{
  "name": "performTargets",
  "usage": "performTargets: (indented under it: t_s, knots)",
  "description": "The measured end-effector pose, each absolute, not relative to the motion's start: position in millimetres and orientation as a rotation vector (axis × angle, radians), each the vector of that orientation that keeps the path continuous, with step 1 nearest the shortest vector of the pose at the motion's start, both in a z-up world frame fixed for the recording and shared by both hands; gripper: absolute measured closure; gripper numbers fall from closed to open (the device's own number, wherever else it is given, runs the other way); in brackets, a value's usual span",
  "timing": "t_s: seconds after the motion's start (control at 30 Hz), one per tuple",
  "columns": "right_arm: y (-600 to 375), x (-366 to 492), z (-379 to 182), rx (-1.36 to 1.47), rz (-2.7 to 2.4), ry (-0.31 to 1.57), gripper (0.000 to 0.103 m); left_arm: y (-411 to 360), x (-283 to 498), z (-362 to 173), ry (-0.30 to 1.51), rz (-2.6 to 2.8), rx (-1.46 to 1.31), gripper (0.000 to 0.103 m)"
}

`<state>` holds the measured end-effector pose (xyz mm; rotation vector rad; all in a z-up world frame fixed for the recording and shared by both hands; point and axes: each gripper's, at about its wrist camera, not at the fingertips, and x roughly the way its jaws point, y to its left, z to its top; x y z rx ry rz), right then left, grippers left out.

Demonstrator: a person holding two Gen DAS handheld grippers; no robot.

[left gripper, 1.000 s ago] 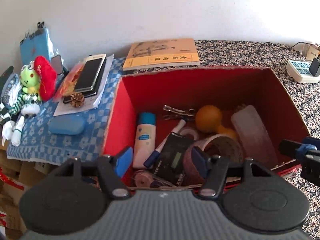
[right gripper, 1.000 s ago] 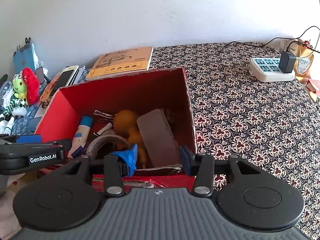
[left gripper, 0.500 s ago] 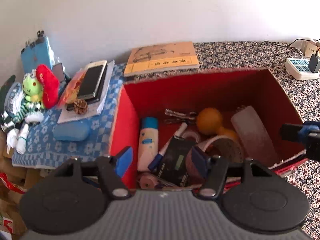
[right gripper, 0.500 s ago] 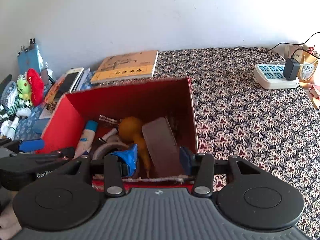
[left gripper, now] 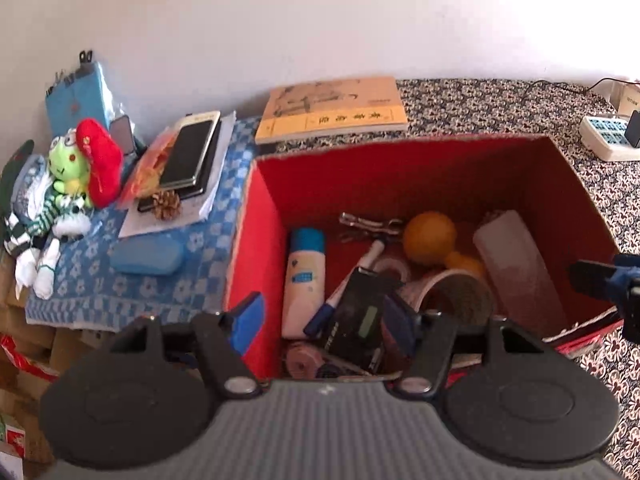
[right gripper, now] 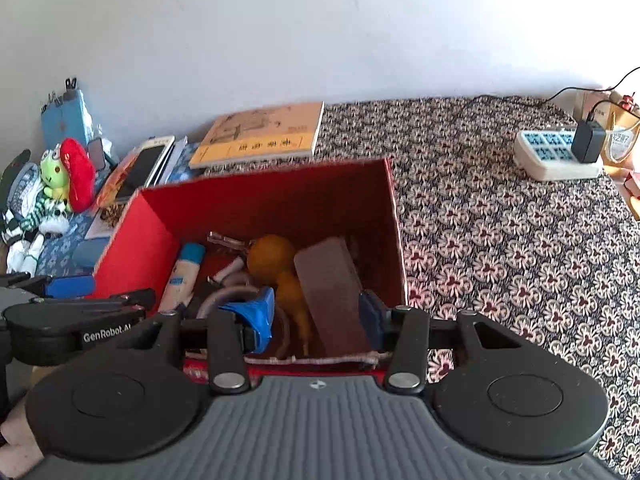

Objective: Organize rigid objects

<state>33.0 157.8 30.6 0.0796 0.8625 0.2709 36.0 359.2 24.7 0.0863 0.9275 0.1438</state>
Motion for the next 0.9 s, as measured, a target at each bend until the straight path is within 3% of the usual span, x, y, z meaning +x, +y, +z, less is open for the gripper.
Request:
performTargets:
  t_s: [0.9]
  knots:
    - [160, 44, 15, 0.122, 0.282, 0.886, 0.072, 369, 43, 10, 0.933, 0.134, 0.032, 0.038]
